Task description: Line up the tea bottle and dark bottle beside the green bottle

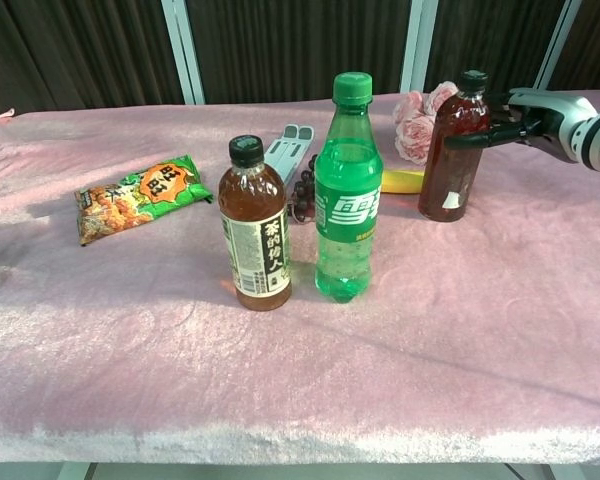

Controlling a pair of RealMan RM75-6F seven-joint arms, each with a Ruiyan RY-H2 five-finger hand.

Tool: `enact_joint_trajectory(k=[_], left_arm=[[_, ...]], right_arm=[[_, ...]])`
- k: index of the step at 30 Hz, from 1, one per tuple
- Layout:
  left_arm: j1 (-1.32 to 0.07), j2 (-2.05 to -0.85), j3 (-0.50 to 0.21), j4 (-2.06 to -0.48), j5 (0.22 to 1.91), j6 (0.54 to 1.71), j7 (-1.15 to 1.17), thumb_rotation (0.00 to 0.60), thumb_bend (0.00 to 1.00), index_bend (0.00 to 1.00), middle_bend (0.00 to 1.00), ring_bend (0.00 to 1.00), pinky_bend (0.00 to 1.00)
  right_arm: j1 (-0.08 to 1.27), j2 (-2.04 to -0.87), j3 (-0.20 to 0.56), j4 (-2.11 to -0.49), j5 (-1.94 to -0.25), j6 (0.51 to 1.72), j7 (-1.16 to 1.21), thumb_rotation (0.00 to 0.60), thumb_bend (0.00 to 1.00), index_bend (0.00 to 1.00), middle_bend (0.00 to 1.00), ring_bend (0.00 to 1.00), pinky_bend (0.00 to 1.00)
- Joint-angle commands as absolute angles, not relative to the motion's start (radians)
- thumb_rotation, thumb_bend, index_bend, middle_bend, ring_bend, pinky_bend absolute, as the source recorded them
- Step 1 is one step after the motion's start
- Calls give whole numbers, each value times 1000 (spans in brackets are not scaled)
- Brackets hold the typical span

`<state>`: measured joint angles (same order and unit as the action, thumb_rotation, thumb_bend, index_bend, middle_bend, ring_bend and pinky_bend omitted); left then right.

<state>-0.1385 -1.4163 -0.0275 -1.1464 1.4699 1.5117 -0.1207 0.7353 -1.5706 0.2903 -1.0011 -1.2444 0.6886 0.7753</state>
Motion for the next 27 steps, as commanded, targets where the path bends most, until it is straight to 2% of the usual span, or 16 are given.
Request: enact_joint_trajectory(k=[1,5,14,20,27], left_arm=[[-139,-1415,-26,-1145,1476,1506,-127,600,284,0,37,0,0],[-139,-1415,-25,-1142,1479,1496,-130,600,285,0,35,0,0],[-136,-1413,-32,-1150,1478,1487,-123,600,286,0,34,0,0],[-130,-1409,-38,-1152,1478,1495,-132,600,285,0,33,0,0],[-127,-1409,-43,-1153,1482,1498,-128,600,285,0,33,0,0]], right_arm=[[736,-1605,310,-983,-1208,724,722,600,262,533,275,171,297],[735,-1615,310,-979,-1198,749,658,600,296,749,436,349,483],[716,-1621,323,-1006,-1204,831,605,600,365,948,587,535,665],[637,-1535,250,-1184,-1325,969,588,600,377,996,627,572,707],[557,-1407,149,-1410,-1410,1029,517,600,377,996,631,574,710]])
